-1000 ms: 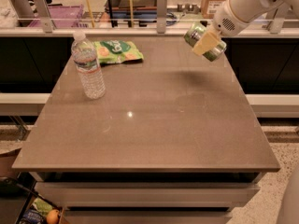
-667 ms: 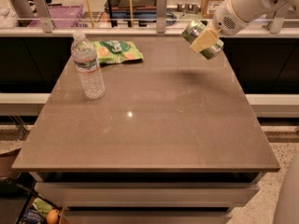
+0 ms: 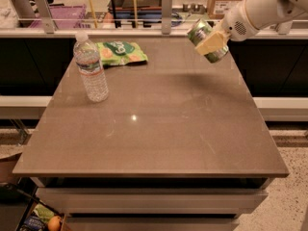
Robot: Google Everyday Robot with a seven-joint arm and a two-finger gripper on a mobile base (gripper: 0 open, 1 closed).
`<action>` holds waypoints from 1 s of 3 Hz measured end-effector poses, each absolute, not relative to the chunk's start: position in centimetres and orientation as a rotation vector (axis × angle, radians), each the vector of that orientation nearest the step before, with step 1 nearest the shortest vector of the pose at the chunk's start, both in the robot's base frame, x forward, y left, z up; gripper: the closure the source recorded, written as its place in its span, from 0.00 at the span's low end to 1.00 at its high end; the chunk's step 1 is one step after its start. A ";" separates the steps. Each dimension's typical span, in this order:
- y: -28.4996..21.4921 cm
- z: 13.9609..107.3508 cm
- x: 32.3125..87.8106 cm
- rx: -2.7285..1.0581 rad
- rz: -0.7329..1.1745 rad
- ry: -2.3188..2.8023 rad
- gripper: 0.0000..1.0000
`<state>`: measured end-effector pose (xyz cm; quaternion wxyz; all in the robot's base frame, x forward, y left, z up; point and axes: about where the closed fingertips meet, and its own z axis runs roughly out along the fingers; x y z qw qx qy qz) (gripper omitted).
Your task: Place green can upright
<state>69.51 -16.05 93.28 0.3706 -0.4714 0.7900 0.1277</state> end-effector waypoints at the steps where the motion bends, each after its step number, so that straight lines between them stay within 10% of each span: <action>1: -15.5 93.2 68.6 -1.187 0.364 1.948 1.00; 3: -15.5 92.0 69.1 -1.094 0.432 1.840 1.00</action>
Offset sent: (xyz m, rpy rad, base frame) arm -0.0148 0.0061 -0.0083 0.2018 -0.1576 0.0129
